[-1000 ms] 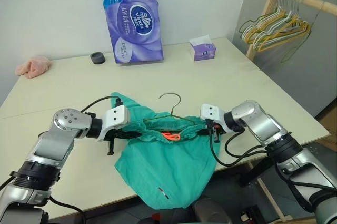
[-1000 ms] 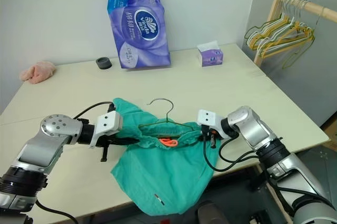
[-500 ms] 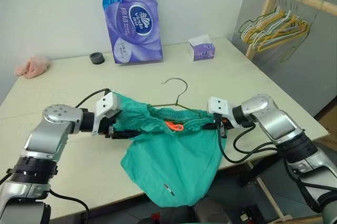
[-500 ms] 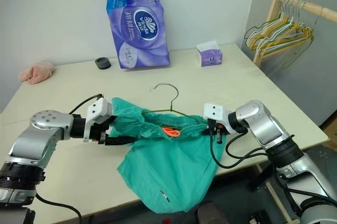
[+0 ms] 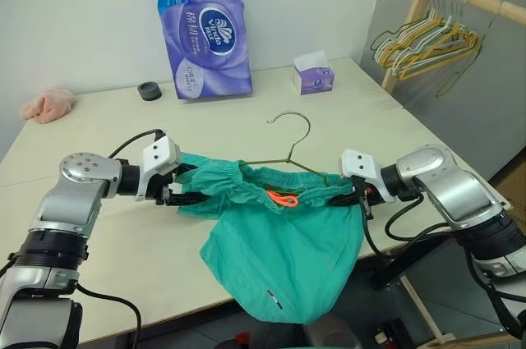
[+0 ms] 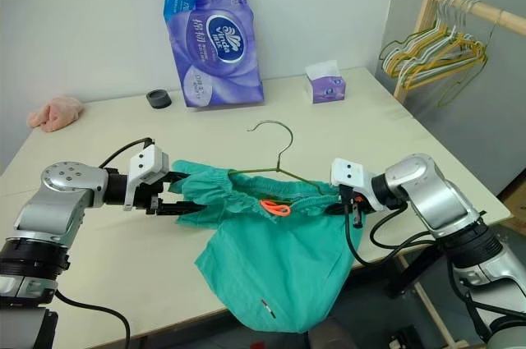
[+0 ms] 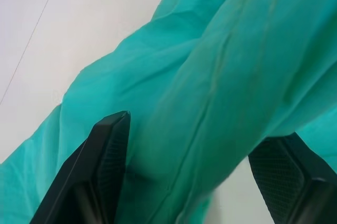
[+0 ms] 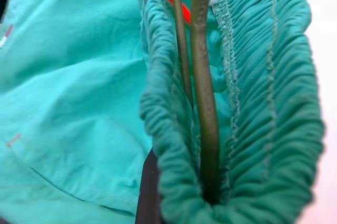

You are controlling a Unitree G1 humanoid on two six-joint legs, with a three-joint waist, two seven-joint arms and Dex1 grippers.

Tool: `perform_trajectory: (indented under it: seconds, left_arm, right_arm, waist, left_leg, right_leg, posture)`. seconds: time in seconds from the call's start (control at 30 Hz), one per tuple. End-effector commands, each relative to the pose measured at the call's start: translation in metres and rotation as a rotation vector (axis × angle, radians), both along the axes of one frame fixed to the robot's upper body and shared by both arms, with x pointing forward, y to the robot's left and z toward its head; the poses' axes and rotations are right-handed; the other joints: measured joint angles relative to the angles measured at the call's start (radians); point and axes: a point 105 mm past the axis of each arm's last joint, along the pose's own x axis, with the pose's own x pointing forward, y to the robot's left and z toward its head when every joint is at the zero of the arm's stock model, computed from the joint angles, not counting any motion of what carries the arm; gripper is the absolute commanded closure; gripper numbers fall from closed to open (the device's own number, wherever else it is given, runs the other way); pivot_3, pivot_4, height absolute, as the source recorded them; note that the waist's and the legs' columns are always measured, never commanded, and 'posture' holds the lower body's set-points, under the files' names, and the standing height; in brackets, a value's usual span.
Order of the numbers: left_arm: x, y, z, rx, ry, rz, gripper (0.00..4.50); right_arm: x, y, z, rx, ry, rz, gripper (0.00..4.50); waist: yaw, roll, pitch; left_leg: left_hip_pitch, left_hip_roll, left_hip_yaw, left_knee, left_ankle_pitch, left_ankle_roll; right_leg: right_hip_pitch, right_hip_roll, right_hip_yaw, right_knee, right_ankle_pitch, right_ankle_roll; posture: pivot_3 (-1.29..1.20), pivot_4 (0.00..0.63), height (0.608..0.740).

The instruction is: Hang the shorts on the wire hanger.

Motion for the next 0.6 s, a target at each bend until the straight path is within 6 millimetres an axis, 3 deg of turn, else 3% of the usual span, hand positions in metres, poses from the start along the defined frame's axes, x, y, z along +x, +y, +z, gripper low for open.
perform_trajectory:
  seconds: [0.03, 0.1, 0.47, 0.6]
  left_arm:
    - [0.006, -0.003, 0.01, 0.008, -0.05, -0.013, 1.05]
    - [0.011, -0.004, 0.009, -0.013, -0.061, 0.01, 1.05]
    - [0.034, -0.005, 0.01, -0.078, -0.16, 0.112, 4.4]
    - [0.04, 0.002, 0.011, -0.073, -0.201, 0.155, 4.48]
  right_arm:
    - [-0.001, 0.002, 0.019, 0.048, -0.033, 0.005, 4.5]
    - [-0.002, 0.002, 0.019, 0.052, -0.027, 0.003, 4.5]
    - [-0.01, -0.007, 0.016, 0.045, 0.021, -0.029, 4.5]
    - [-0.014, -0.017, 0.012, 0.033, 0.059, -0.062, 4.5]
  waist:
    - [-0.001, 0.0, 0.0]
    - [0.0, 0.0, 0.0]
    - [-0.008, 0.0, 0.0]
    - [-0.008, 0.0, 0.0]
  left_leg:
    - [0.0, 0.0, 0.0, 0.0, 0.0, 0.0]
    - [0.0, 0.0, 0.0, 0.0, 0.0, 0.0]
    - [0.0, 0.0, 0.0, 0.0, 0.0, 0.0]
    - [0.0, 0.0, 0.0, 0.0, 0.0, 0.0]
  right_leg:
    - [0.0, 0.0, 0.0, 0.0, 0.0, 0.0]
    - [0.0, 0.0, 0.0, 0.0, 0.0, 0.0]
    - [0.0, 0.0, -0.001, 0.0, 0.0, 0.0]
    - [0.0, 0.0, -0.001, 0.0, 0.0, 0.0]
  posture:
    - [-0.35, 0.021, 0.74]
    - [-0.35, 0.019, 0.74]
    - [-0.35, 0.027, 0.74]
    - [-0.35, 0.031, 0.74]
